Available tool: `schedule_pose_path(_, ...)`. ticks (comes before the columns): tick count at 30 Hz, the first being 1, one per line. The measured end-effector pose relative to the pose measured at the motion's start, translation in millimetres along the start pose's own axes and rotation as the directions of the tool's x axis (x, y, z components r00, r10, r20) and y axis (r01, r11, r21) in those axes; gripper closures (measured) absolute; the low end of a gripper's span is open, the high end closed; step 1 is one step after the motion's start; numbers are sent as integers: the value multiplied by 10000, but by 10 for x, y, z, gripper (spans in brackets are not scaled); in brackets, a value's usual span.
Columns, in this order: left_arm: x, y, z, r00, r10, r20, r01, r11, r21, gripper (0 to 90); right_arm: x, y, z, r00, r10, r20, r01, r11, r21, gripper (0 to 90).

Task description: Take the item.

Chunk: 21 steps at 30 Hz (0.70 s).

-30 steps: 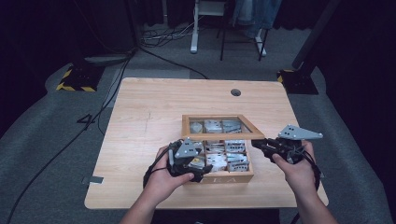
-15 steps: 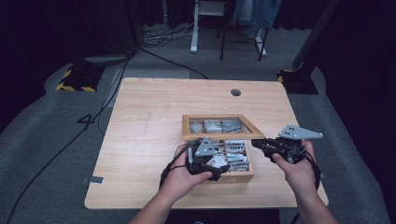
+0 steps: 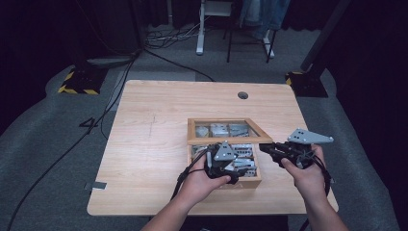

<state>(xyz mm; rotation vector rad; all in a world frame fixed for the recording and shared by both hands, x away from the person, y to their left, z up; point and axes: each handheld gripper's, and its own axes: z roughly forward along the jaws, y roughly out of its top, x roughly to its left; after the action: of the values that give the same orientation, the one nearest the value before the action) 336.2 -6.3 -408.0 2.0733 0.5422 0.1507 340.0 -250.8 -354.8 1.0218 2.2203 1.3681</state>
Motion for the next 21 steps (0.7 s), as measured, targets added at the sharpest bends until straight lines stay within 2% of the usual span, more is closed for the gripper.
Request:
schedule_pose_path(4, -46, -2, 86, 9999, 11, 115, -10, 10000, -48, 444, -1, 1, -1, 10000, 6, -9, -6, 10000, -21, 783)
schedule_pose_path(8, -64, -19, 129, 9998, 143, -110, -142, 9999, 76, 459, 0, 1, 0, 10000, -7, 8, 7, 10000, -43, 783)
schedule_pose_path(9, -71, -44, 166, 10000, -28, -23, 28, 9999, 135, 460, 0, 1, 0, 10000, 3, -3, -3, 10000, -34, 783)
schedule_pose_path(14, -50, -72, 229, 9999, -115, -19, 115, 9995, 281, 472, -4, 2, 0, 10000, -5, -9, 5, 10000, -53, 783)
schedule_pose_path(17, -10, -85, 285, 9998, -191, -47, 193, 9991, 380, 504, -5, 4, 0, 10000, -13, -3, 13, 10000, -60, 783)
schedule_pose_path(18, -8, -91, 308, 9993, -367, 28, 366, 9986, 393, 516, -5, 4, 0, 10000, -12, -3, 12, 10000, -61, 783)
schedule_pose_path(21, 10, -100, 356, 9993, -351, 138, 342, 9975, 614, 556, -7, 7, -4, 10000, -17, -12, 17, 10000, -89, 783)
